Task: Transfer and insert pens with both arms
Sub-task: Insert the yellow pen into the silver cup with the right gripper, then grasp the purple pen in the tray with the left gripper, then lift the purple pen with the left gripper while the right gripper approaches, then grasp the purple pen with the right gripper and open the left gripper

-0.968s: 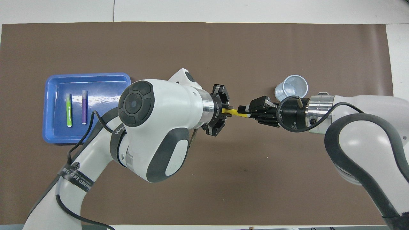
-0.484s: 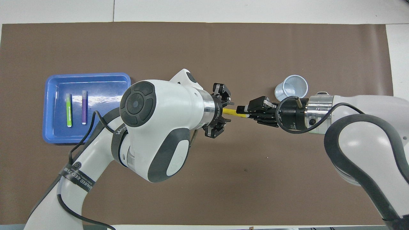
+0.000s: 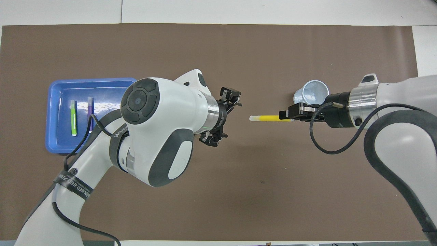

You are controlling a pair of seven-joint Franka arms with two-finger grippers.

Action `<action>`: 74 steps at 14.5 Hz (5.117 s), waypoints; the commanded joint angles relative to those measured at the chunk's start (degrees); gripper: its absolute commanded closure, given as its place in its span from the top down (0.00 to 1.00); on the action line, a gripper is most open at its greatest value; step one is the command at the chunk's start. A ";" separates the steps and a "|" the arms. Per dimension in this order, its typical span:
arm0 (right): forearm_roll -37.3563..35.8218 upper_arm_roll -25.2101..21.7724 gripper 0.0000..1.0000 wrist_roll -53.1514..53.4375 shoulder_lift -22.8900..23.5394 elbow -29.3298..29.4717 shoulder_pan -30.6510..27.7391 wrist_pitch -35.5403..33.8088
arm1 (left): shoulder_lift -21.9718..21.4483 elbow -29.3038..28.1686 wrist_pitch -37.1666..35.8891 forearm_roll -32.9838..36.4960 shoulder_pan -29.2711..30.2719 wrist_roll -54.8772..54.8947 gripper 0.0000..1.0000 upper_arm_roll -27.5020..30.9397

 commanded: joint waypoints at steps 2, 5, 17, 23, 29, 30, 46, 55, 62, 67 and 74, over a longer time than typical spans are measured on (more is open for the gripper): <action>-15.60 0.37 0.00 -3.02 7.48 14.75 -1.52 -6.28 | -2.91 -5.62 -3.64 0.84 6.64 20.32 1.00 0.11; -28.55 0.55 0.00 -4.76 11.53 23.92 -1.43 -9.63 | -4.32 -11.16 -3.20 8.63 12.00 38.50 1.00 0.11; -39.83 0.46 0.00 -13.65 15.50 13.85 -1.16 4.15 | -1.61 -17.06 3.20 20.08 35.12 90.66 1.00 0.11; -40.45 0.37 0.00 -15.41 12.95 4.89 -2.13 11.26 | 3.76 -17.95 9.97 21.50 39.61 94.64 0.94 0.11; -41.50 0.46 0.00 -15.32 15.49 4.52 -1.61 14.96 | 4.20 -20.41 11.74 21.50 39.62 94.29 0.10 0.11; -41.59 0.46 0.00 -15.32 16.37 4.60 -1.78 15.23 | 4.20 -20.41 11.65 21.50 39.62 94.12 0.00 0.11; -38.79 0.63 0.74 -14.88 16.82 13.81 -1.34 4.72 | -3.97 -13.29 -4.96 20.36 31.45 52.67 0.00 -0.68; -0.93 0.55 0.81 -6.12 15.50 15.77 -2.13 -1.11 | -1.34 -5.49 -4.17 5.07 18.45 23.06 0.00 -0.59; 20.10 0.63 0.75 4.36 13.30 10.94 1.81 3.00 | 0.85 -3.45 8.55 -1.79 8.60 -0.33 0.00 -0.59; 23.36 0.63 0.73 5.60 11.81 6.54 5.60 9.17 | 1.83 -2.83 18.50 -1.79 3.32 -12.56 0.00 -0.59; 25.03 0.63 0.70 4.27 11.02 4.87 5.78 9.26 | 2.62 -2.04 22.99 -1.79 1.73 -18.03 0.00 -0.59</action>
